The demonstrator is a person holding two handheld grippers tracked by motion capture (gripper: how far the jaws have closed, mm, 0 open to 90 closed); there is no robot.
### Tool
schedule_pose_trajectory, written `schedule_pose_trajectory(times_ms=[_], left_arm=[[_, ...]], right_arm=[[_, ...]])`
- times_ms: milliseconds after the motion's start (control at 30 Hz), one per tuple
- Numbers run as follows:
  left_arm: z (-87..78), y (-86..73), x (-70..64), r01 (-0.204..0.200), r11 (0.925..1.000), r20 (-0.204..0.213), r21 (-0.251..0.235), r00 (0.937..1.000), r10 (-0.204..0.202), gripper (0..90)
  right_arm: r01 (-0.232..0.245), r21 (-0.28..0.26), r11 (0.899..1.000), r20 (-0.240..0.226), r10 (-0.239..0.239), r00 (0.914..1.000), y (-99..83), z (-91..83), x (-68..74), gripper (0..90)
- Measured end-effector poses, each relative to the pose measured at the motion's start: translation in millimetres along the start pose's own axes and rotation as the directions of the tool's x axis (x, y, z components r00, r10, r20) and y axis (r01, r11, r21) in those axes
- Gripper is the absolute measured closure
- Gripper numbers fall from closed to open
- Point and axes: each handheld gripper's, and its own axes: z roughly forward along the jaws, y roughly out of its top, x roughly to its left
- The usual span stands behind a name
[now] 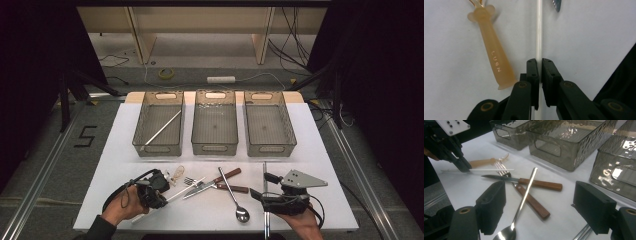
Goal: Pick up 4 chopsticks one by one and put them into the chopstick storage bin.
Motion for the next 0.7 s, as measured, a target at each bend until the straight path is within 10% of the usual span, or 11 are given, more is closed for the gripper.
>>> schedule_pose_trajectory(times_ms=[700], left_arm=[[-44.9, 7.1, 18.1, 0.083, 0.9752, -0.002, -0.205, 0.9963, -0.085, 84.2]], right_arm=[[-0.010, -0.002, 1.000, 0.002, 0.010, 0.9999, 0.0, -0.8, -1.5, 27.2]])
